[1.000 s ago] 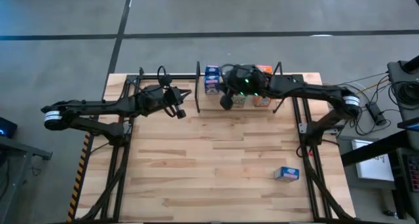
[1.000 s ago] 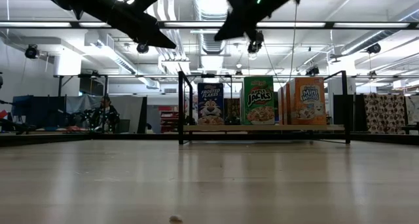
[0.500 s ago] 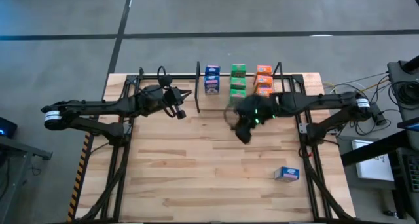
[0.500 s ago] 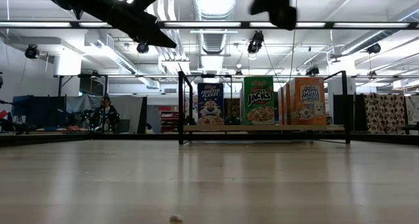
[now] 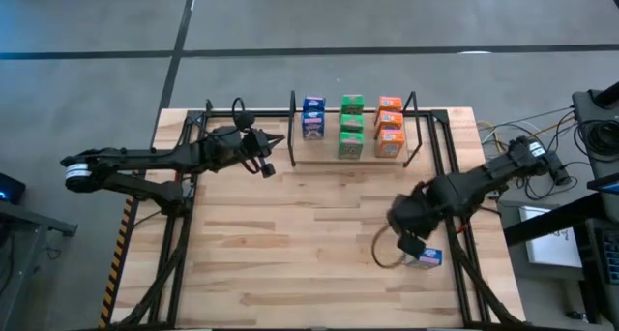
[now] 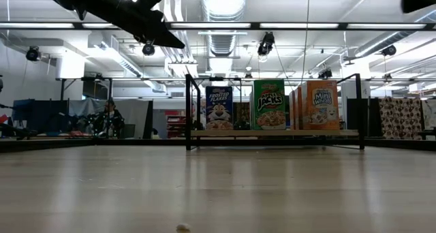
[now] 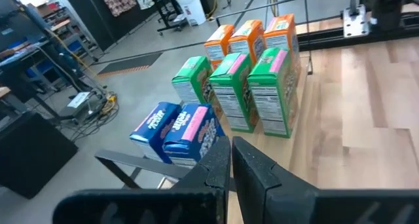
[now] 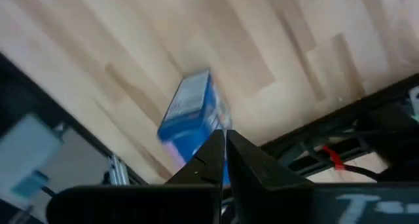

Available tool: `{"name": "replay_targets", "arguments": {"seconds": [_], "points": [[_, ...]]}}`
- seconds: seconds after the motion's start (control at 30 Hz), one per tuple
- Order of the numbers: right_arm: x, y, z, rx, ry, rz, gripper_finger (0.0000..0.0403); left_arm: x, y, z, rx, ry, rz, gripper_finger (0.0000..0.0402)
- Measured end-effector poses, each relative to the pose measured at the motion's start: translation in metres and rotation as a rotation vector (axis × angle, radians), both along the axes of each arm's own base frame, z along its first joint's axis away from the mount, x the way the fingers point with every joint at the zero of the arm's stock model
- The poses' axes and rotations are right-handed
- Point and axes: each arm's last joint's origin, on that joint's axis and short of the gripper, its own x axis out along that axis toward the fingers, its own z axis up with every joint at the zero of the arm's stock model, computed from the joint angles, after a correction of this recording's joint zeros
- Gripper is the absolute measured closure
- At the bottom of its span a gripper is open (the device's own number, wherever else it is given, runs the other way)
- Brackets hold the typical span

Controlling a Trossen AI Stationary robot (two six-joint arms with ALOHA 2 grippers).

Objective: Stack cereal on shelf
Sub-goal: Put the blue cereal box aligned with the other green cereal boxes on the shelf

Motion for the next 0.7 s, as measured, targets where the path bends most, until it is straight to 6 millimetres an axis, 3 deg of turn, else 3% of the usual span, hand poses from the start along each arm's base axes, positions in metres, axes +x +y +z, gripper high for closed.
{"name": "replay_targets", "arguments": {"seconds": [0.3, 0.7], "points": [[-0.022, 0.041, -0.002, -0.056, -0.038, 0.216, 0.0376, 0.0, -0.001, 0.0, -0.006, -0.002, -0.019, 0.0401], [-0.023, 0.069, -0.02, -0.12, 0.001, 0.305, 0.021, 0.0, -0.001, 0.0, -0.007, 0.001, -0.019, 0.0401]]}}
